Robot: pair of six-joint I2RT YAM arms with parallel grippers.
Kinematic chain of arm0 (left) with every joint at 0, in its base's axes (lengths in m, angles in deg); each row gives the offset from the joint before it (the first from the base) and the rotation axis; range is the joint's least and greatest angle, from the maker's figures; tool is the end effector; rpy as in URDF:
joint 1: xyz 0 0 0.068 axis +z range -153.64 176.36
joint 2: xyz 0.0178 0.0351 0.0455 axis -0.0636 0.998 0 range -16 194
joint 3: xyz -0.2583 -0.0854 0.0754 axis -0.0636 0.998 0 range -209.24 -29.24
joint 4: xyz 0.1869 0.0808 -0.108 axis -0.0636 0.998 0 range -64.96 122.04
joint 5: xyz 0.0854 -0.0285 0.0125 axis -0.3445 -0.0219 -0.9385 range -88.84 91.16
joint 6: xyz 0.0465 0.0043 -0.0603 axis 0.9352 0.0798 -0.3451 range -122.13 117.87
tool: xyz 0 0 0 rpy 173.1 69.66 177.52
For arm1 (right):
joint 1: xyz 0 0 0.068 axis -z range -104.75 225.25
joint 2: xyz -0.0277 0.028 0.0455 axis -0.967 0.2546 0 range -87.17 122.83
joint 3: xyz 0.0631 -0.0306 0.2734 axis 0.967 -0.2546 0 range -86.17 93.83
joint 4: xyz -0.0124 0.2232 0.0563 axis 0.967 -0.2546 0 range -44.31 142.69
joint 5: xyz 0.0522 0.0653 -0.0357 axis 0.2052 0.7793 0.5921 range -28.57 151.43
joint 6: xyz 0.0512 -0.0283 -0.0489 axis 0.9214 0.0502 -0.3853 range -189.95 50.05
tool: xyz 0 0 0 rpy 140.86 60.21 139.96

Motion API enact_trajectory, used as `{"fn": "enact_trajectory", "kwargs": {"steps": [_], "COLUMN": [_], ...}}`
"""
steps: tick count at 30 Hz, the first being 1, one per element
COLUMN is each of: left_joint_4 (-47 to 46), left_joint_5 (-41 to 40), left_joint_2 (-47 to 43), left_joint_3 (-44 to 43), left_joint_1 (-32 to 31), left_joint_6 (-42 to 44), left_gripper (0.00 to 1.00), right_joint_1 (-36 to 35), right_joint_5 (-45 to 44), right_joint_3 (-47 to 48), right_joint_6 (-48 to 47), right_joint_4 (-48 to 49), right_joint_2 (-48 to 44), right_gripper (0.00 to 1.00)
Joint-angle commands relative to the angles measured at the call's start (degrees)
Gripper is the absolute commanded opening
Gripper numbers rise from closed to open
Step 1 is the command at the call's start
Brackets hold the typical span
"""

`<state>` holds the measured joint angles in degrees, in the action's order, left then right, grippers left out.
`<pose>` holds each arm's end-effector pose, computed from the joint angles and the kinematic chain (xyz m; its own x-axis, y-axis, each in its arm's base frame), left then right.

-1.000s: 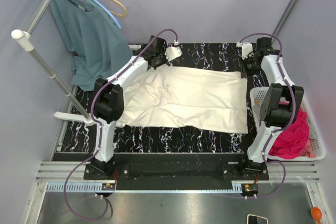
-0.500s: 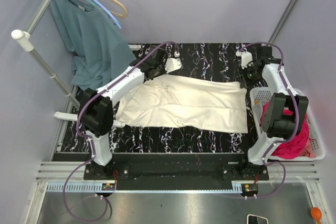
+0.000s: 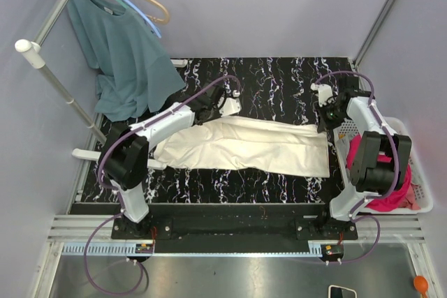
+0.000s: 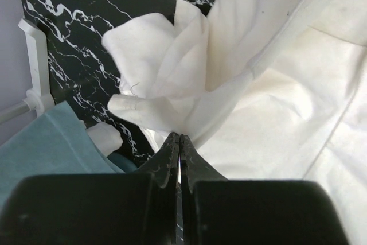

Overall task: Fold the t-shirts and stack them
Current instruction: Fold the tshirt

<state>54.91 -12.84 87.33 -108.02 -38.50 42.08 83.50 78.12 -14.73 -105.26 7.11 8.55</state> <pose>0.3208 -0.2044 0.2355 -0.1722 0.9444 -0.2801 0.7800 0.3044 0.5467 0.3111 -0.0263 0.2259 -0.7812 -0.4462 -0.4367 -0.5047 0.8631 0.0210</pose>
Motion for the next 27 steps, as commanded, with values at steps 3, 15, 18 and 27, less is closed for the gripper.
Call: {"fn": "enact_trajectory", "kwargs": {"steps": [3,15,18,27], "left_joint_4": [-0.8,1.4,1.9,2.2], "left_joint_5": [-3.9,-6.2,-6.6,-6.1], "left_joint_2": [-5.1,-1.1,-0.7,-0.8], "left_joint_3": [3.3,2.6,3.2,5.2], "left_joint_1": [-2.4,-5.7,-6.0,-6.8], "left_joint_6": [-2.6,-4.5,-4.7,-6.0], "left_gripper": [0.00,0.00,0.00,0.00], "right_joint_1": [-0.2,-0.6,-0.6,-1.2], "right_joint_5": [-0.5,-2.3,-3.1,-3.1], "right_joint_3": [-2.1,-1.8,-2.1,-5.0], "right_joint_6": [-2.1,-3.5,-4.0,-4.1], "right_joint_4": [1.5,1.1,1.3,1.4], "right_joint_2": [-2.2,-1.0,-0.5,-1.7], "right_gripper": [0.00,0.00,0.00,0.31]}}
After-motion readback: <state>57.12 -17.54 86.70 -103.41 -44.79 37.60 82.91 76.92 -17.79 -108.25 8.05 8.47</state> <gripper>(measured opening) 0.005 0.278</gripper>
